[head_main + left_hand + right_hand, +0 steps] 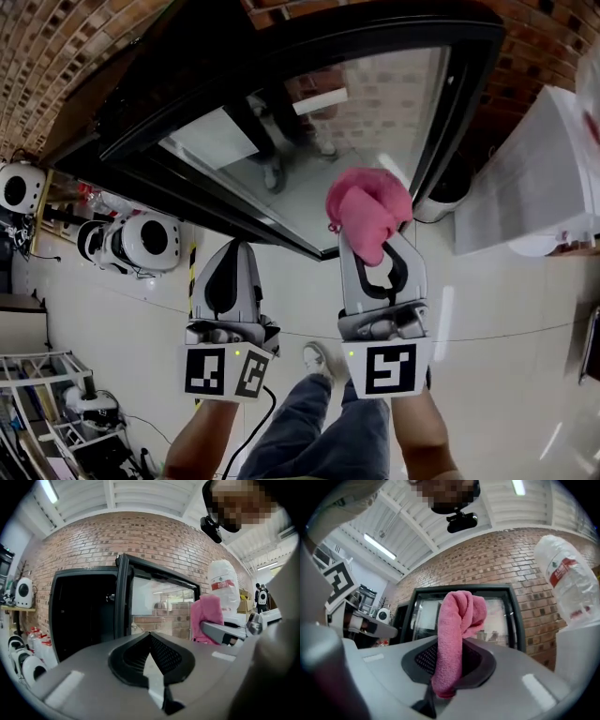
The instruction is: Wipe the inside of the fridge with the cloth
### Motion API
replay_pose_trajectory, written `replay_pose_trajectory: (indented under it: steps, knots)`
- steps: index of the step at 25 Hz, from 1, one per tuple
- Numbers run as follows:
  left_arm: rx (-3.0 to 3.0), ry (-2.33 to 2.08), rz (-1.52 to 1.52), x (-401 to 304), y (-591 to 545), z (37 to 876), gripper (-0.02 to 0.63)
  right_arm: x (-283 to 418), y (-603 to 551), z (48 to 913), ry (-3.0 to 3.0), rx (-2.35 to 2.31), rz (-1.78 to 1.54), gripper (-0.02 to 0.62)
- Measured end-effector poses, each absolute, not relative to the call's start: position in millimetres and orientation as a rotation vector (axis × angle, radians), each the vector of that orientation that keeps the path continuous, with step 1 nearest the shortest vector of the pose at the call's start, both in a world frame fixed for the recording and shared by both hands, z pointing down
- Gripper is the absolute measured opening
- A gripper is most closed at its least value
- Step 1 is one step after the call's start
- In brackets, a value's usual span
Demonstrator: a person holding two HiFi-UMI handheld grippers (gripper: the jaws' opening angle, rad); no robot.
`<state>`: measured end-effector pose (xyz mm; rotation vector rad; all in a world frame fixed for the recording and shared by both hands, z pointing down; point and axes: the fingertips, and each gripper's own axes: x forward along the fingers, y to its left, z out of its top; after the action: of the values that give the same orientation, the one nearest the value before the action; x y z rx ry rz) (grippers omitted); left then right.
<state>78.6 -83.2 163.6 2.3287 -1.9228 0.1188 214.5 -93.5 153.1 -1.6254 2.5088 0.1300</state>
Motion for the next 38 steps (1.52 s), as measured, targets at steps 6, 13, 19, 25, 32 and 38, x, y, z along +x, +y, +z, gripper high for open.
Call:
replay_pose_trajectory:
  steps: [6, 13, 19, 25, 32, 38]
  knots:
    - [2.38, -1.849, 0.169, 45.7, -79.0, 183.1, 0.012, 117.8, -82.0, 201.2, 2.688, -1.534, 0.107, 0.061]
    - [2.45, -1.742, 0.23, 12.1, -73.6, 207.0, 0.012, 46.9, -84.6, 240.4, 2.757, -1.538, 0.136, 0.061]
    - [2.465, -1.693, 0.232, 5.7, -77.1, 225.0, 0.012, 52.7, -96.7, 263.9, 2.717, -1.62, 0.118, 0.061]
    - [2.472, -1.636, 0.187, 40.8, -86.2, 231.5, 0.012, 110.9, -119.6, 279.9, 2.675, -1.747, 0.163, 0.061]
    - [2.444, -1.57, 0.227, 79.9, -86.9, 253.9, 0.011, 219.2, -149.0, 288.2, 2.579, -1.897, 0.234, 0.06]
    - [2.428, -1.647, 0.262, 112.5, -97.7, 255.8, 0.011, 286.6, -170.2, 292.2, 2.572, -1.953, 0.239, 0.06]
